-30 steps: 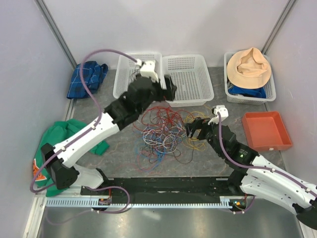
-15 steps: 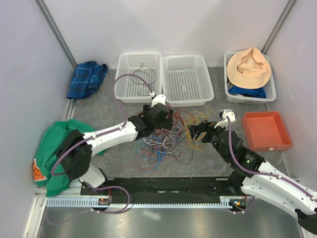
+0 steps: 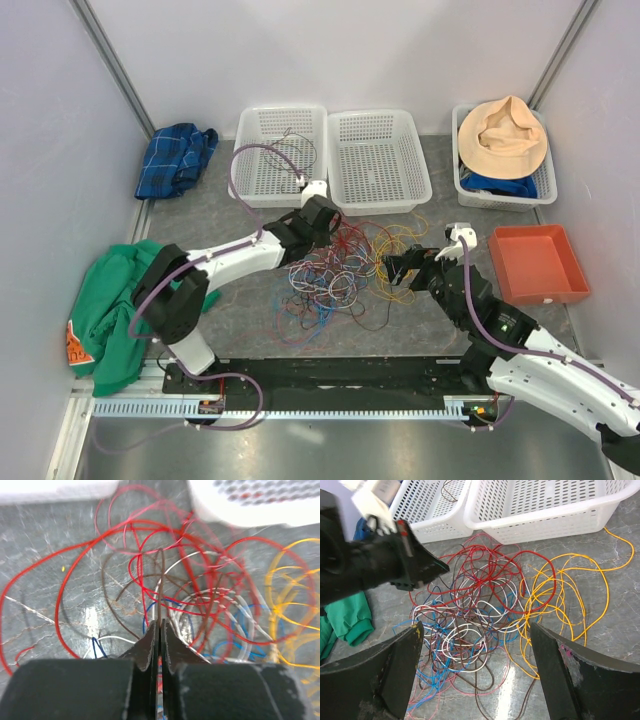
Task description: Untangle the cables
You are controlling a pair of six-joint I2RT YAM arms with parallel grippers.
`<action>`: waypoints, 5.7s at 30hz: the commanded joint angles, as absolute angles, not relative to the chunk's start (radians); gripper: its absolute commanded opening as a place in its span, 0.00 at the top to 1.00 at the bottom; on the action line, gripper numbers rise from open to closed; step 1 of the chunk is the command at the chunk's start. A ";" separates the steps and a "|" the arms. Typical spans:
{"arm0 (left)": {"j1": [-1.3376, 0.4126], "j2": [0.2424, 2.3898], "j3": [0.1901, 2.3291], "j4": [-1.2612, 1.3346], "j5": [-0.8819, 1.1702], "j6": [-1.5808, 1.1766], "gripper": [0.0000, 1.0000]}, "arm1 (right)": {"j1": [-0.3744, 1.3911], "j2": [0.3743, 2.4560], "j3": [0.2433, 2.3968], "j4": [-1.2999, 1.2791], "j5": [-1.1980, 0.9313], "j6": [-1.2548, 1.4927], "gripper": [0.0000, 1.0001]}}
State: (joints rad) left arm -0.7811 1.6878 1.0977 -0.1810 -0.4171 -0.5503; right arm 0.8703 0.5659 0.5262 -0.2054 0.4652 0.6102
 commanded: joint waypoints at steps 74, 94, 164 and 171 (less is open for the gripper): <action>-0.356 1.964 2.280 -0.224 -0.233 -0.238 0.39 | 0.868 0.681 0.634 -0.094 0.382 0.442 0.02; -0.791 1.395 1.263 -0.180 -0.259 -0.504 0.00 | 0.868 0.575 0.551 -0.101 0.368 0.548 0.02; -0.833 1.496 2.223 -0.328 -0.368 -0.098 0.98 | 0.868 0.492 0.543 -0.059 0.243 0.571 0.03; -0.834 1.486 2.183 -0.367 -0.295 -0.169 0.98 | 0.868 0.734 0.615 0.274 0.227 0.496 0.03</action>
